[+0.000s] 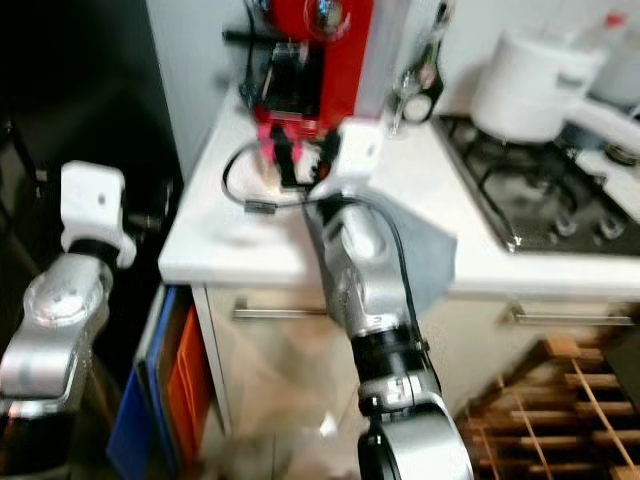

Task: Restocking fridge

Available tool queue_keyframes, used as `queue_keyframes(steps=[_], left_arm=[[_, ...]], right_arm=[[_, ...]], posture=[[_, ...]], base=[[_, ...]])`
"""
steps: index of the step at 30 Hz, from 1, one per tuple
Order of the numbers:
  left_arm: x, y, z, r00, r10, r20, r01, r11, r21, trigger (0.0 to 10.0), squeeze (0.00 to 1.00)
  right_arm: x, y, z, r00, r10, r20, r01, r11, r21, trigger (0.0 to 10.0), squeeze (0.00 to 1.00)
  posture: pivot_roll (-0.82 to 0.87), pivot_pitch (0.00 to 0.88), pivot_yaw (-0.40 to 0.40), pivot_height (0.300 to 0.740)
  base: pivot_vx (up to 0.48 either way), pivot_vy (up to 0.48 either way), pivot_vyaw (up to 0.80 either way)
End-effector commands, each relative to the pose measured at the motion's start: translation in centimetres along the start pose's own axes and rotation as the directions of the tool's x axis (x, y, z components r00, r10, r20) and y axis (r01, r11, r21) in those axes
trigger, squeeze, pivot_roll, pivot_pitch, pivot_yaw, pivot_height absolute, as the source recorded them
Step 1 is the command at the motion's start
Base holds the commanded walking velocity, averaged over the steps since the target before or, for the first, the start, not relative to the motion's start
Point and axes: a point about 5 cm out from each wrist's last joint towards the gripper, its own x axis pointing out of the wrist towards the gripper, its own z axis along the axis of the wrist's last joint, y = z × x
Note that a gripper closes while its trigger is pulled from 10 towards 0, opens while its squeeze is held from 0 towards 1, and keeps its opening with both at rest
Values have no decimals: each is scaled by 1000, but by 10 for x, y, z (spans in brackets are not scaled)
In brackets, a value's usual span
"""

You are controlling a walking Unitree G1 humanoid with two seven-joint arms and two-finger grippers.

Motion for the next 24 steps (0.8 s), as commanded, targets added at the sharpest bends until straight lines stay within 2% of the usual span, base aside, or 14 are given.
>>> queue_keyframes(steps=[1,3,5,7,12,14,15,16,17,18,19,22,24], left_arm=[[-1,1,5,998,-52,28,53,998,-24,10000,0],[-4,0,6,992,-119,38,120,992,-34,10000,0],[-6,3,6,988,-148,44,152,984,-95,10000,0],[-7,4,10,985,-158,69,164,980,-110,10000,0],[-10,6,16,988,-118,95,126,989,-82,10000,0],[-19,4,19,991,-54,125,70,989,-132,10000,0],[-31,0,19,992,-16,124,36,987,-155,10000,0],[-31,0,19,992,-16,124,36,987,-155,10000,0],[-43,-3,18,994,10,108,9,985,-172,10000,0],[-68,-5,9,998,43,39,-35,983,-180,10000,0],[-68,-5,9,998,43,39,-35,983,-180,10000,0],[-96,-1,-5,997,54,-64,-60,993,-102,10000,0],[-106,4,-10,992,61,-107,-67,997,-50,10000,0]], right_arm=[[5,2,-3,1000,12,-25,-12,1000,-19,10000,0],[8,6,-8,998,29,-58,-31,999,-27,10000,0],[10,10,-11,996,43,-76,-47,998,-49,10000,0],[12,11,-13,996,45,-81,-51,997,-66,10000,0],[13,10,-8,998,40,-46,-44,994,-103,10000,0],[6,4,1,1000,5,8,-4,990,-138,10000,0],[-5,-1,7,999,-16,43,23,986,-165,10000,0],[-5,-1,7,999,-16,43,23,986,-165,10000,0],[-20,-8,12,997,-32,75,46,978,-203,10000,0],[-57,-24,9,996,-82,45,91,962,-257,10000,0],[-57,-24,9,996,-82,45,91,962,-257,10000,0],[-103,-46,1,987,-157,-42,138,947,-291,10000,0],[-120,-52,-4,980,-174,-94,139,946,-294,10000,0]], posture=[[83,0,-74,740],[92,0,-82,740],[104,0,-91,740],[106,0,-93,740],[120,0,-105,740],[124,0,-113,740],[123,0,-113,740],[123,0,-113,740],[115,0,-119,740],[109,0,-124,740],[109,0,-124,740],[82,0,-118,740],[78,0,-115,740]], base=[[0,0,0],[0,0,0],[0,0,0],[0,0,0],[0,0,0],[0,0,0],[0,0,0],[0,0,0],[0,0,0],[0,0,0],[0,0,0],[0,0,0],[0,0,0]])
